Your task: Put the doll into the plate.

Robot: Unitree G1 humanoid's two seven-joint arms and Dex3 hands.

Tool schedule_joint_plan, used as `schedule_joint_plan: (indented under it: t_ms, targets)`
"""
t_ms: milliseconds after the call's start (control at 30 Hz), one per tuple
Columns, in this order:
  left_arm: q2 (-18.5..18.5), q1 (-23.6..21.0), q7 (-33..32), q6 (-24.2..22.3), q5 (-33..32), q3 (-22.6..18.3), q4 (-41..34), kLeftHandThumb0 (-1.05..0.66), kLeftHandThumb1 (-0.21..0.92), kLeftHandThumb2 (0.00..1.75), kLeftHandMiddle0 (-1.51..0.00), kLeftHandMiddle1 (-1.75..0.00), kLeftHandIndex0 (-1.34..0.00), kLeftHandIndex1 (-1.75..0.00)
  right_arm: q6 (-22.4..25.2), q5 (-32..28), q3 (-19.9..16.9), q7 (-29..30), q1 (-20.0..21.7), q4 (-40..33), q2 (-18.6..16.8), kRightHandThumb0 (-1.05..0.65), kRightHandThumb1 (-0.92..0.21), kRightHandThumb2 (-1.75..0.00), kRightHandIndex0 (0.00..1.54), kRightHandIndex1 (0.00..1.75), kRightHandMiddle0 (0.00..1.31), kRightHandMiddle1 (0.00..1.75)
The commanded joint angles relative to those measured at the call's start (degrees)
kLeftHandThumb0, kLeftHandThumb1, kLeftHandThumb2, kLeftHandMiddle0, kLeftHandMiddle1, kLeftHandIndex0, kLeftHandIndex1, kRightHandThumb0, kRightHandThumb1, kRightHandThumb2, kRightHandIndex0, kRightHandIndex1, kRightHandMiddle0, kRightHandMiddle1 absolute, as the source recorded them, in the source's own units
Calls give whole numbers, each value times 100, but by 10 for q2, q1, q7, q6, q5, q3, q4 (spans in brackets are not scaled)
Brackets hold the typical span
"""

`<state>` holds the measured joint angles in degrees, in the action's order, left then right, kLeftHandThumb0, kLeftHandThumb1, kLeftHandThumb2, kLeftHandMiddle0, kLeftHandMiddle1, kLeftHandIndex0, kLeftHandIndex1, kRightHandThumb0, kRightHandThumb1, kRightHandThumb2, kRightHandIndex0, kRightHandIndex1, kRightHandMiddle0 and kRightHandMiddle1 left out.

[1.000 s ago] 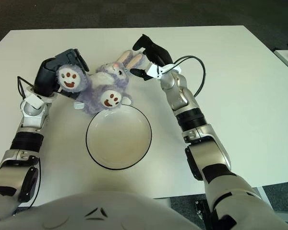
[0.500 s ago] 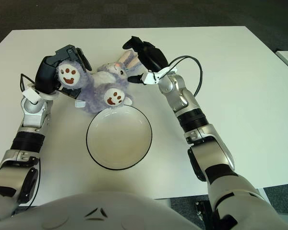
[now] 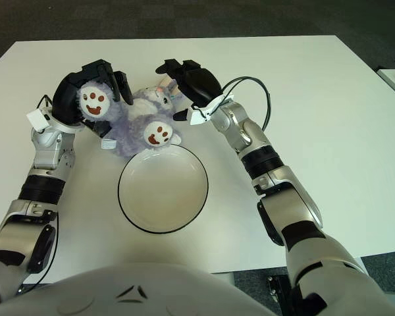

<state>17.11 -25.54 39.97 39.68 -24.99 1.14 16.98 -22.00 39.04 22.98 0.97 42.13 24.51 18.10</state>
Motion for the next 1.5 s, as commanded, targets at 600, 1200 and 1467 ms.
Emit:
schedule_joint_plan:
  t_ms: [600, 1200, 1467]
  targets:
    - [-72, 41, -178, 46, 186, -46, -41, -1, 23, 137, -65, -159, -56, -175, -13, -33, 15, -92, 16, -20, -20, -29, -16, -114, 13, 61, 0, 55]
    - [-65, -14, -38, 47, 34, -6, 24, -1, 38, 115, -58, -151, -48, -171, -33, -93, 33, -228, 59, 40, -47, -61, -31, -93, 14, 58, 0, 57]
    - [-68, -27, -22, 84, 52, -16, 40, -1, 37, 116, -61, -148, -49, -170, -76, -122, 40, -262, 72, 74, -54, -74, -37, -83, 9, 48, 0, 44]
